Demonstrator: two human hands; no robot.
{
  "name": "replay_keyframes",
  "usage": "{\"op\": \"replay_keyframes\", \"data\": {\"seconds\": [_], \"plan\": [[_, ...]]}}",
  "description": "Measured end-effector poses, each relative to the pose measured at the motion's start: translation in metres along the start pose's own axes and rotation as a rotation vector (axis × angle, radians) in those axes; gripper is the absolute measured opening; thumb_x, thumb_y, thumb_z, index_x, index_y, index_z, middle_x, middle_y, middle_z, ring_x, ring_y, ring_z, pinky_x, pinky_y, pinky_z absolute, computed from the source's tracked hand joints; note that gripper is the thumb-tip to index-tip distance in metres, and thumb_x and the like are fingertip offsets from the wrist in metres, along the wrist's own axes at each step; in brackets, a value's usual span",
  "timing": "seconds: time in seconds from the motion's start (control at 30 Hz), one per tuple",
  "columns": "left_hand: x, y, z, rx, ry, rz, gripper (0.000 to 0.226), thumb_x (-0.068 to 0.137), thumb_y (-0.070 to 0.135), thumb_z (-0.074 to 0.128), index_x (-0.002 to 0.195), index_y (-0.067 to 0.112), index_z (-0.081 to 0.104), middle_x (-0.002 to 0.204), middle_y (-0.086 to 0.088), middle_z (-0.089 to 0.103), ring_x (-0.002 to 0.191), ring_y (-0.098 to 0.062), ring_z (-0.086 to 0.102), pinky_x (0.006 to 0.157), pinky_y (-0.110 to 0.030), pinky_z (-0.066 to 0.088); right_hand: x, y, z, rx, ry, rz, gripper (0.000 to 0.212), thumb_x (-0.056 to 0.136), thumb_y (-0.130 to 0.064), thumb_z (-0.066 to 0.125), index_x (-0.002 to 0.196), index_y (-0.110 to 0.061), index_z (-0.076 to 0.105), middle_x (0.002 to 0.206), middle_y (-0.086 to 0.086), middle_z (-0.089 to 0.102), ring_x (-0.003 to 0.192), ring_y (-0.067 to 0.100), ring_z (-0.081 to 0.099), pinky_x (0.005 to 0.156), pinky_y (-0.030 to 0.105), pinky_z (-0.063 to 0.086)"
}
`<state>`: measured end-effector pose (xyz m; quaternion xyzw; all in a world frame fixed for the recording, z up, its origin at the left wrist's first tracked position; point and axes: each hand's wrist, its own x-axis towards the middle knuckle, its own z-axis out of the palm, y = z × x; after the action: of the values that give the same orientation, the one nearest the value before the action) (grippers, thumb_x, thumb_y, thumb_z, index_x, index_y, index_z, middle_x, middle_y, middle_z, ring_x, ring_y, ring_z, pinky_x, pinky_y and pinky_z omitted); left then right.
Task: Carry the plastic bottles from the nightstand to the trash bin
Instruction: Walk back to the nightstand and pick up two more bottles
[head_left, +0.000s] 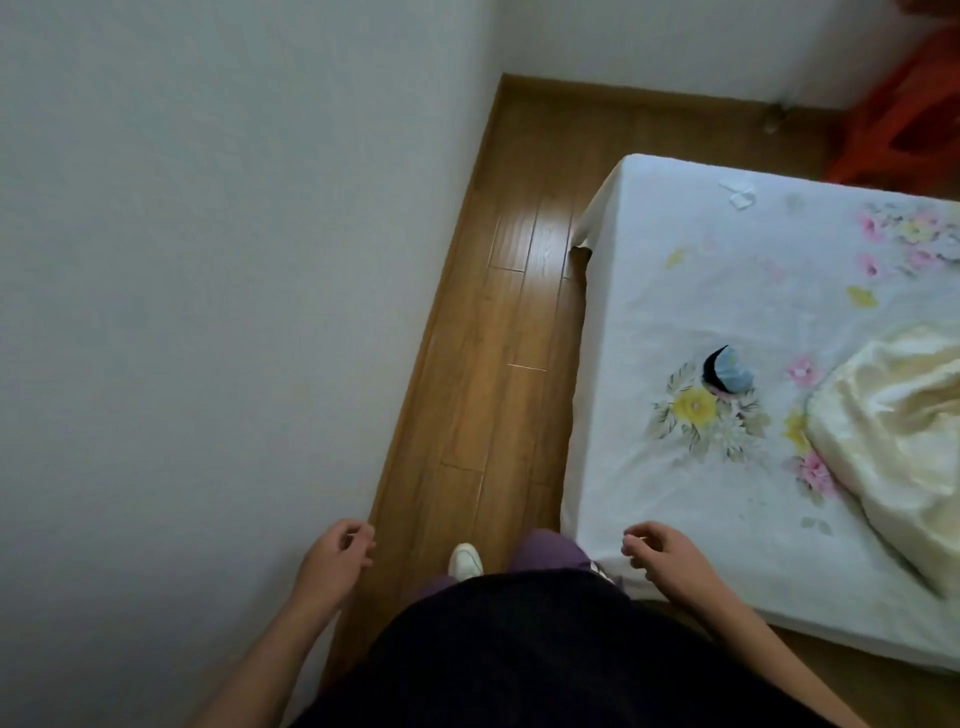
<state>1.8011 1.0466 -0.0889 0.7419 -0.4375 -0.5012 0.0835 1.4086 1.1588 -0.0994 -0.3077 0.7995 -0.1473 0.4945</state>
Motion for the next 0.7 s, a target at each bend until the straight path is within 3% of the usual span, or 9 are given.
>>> {"op": "replay_keyframes", "data": {"seconds": [0.17,0.47,0.6,0.7], "plan": [[0.076,0.103,-0.006,0.108,-0.109,0.102,0.025,0.102,0.027,0.053,0.093,0.012,0.070,0.090,-0.004,0.074,0.084,-0.025,0.071,0.077,-0.037,0.052,0.031,-0.022,-0.020,0.119,0.068,0.114,0.006,0.094,-0.021,0.061,0.093,-0.018,0.067,0.090,0.005,0.074,0.081,0.018,0.069,0.070,0.029,0.048],[0.198,0.213,0.001,0.120,-0.087,0.009,0.029,0.102,0.029,0.052,0.089,0.011,0.070,0.088,-0.010,0.075,0.076,-0.025,0.069,0.068,-0.034,0.050,0.155,-0.088,-0.085,0.166,0.056,0.225,0.009,0.092,-0.018,0.061,0.091,-0.016,0.069,0.085,0.004,0.076,0.076,0.018,0.071,0.075,0.035,0.052],[0.235,0.262,0.008,0.060,-0.034,-0.054,0.028,0.101,0.025,0.054,0.085,0.008,0.070,0.088,-0.017,0.076,0.066,-0.026,0.066,0.062,-0.032,0.047,0.233,-0.163,-0.126,0.143,0.036,0.155,0.010,0.091,-0.016,0.060,0.089,-0.014,0.070,0.082,0.005,0.076,0.070,0.016,0.069,0.076,0.042,0.056],[0.259,0.305,0.011,0.027,-0.016,-0.068,0.025,0.100,0.017,0.054,0.085,0.004,0.070,0.084,-0.018,0.073,0.063,-0.025,0.062,0.057,-0.029,0.043,0.284,-0.230,-0.158,0.100,0.025,0.053,0.012,0.093,-0.020,0.058,0.098,-0.013,0.067,0.087,0.002,0.075,0.079,0.016,0.070,0.074,0.034,0.054]]}}
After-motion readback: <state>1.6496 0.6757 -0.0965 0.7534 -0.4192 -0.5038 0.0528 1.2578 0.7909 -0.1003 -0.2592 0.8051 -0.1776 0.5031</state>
